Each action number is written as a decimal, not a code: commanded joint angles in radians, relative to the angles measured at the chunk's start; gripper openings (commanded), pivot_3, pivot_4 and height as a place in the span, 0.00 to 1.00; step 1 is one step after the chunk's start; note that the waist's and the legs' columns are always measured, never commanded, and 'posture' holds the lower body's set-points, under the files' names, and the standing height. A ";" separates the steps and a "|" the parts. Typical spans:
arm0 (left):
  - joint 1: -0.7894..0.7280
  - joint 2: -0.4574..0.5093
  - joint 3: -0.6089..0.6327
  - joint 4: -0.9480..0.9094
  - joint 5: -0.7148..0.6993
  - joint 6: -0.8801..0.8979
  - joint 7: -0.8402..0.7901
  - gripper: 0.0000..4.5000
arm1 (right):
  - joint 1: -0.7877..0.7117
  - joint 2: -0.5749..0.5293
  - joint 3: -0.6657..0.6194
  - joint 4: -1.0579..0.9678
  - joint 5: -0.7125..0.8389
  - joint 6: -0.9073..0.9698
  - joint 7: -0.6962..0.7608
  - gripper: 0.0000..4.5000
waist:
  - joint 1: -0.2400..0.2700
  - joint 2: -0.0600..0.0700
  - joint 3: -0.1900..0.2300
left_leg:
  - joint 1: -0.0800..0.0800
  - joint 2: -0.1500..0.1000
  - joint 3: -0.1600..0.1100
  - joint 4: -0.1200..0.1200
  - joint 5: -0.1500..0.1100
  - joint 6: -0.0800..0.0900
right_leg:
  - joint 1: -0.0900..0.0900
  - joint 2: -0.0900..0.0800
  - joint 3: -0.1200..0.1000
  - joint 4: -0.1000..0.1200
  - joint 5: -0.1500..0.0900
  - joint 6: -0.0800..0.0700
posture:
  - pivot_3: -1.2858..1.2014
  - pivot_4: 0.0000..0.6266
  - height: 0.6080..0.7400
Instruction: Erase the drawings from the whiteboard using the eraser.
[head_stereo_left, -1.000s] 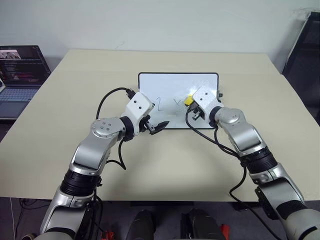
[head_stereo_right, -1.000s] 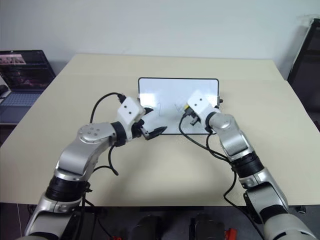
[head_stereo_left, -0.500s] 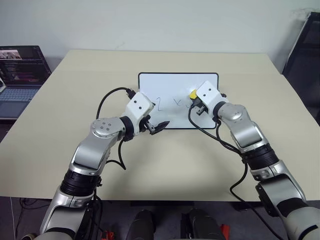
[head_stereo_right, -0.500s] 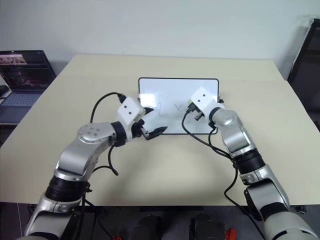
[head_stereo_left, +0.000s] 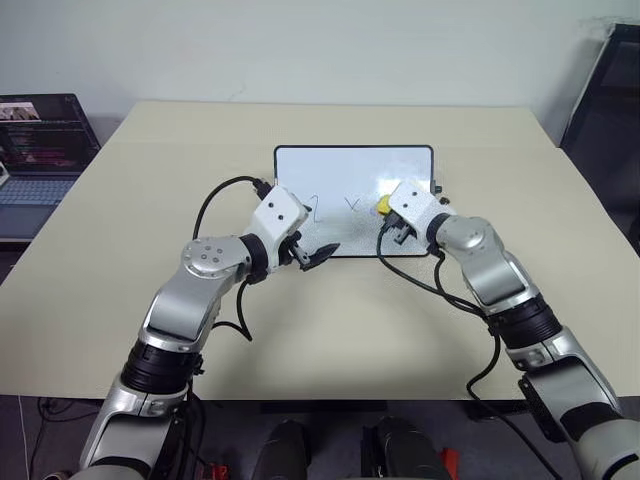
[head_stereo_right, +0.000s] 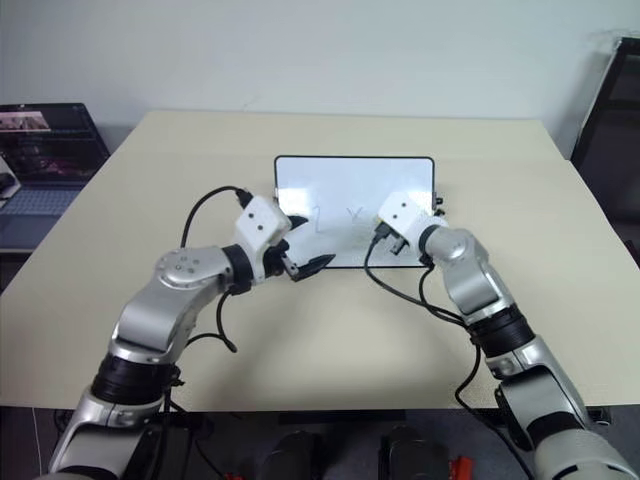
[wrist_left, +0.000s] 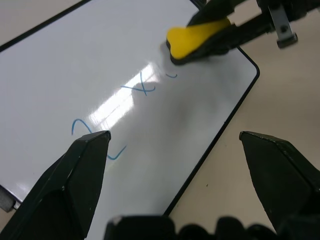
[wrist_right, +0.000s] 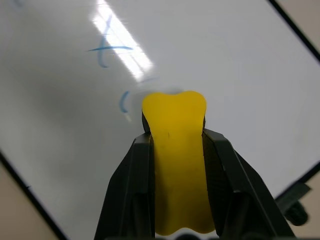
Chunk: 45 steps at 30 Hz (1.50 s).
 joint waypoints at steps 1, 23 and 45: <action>0.010 0.007 0.002 -0.024 0.006 -0.016 -0.003 1.00 | -0.012 -0.007 -0.025 0.008 -0.016 0.005 -0.004 0.22 | 0.000 0.000 0.000 | 0.000 0.000 0.000 0.000 0.000 0.000 | 0.000 0.000 0.000 0.000 0.000 0.000 | 0.52 0.24 1.00; 0.067 0.022 0.004 -0.050 0.005 -0.008 0.008 1.00 | -0.097 0.075 0.013 0.097 -0.082 -0.106 -0.020 0.22 | -0.014 0.000 0.000 | 0.000 0.000 0.000 0.000 0.000 0.000 | 0.000 0.000 0.000 0.000 0.000 0.000 | 0.52 0.24 1.00; 0.081 0.009 0.019 -0.037 0.000 -0.021 0.022 1.00 | 0.036 0.046 -0.066 -0.122 0.007 -0.028 0.136 0.22 | -0.012 0.000 0.000 | 0.004 0.000 0.000 -0.001 0.000 0.000 | 0.004 0.000 0.000 0.000 0.000 0.000 | 0.52 0.24 1.00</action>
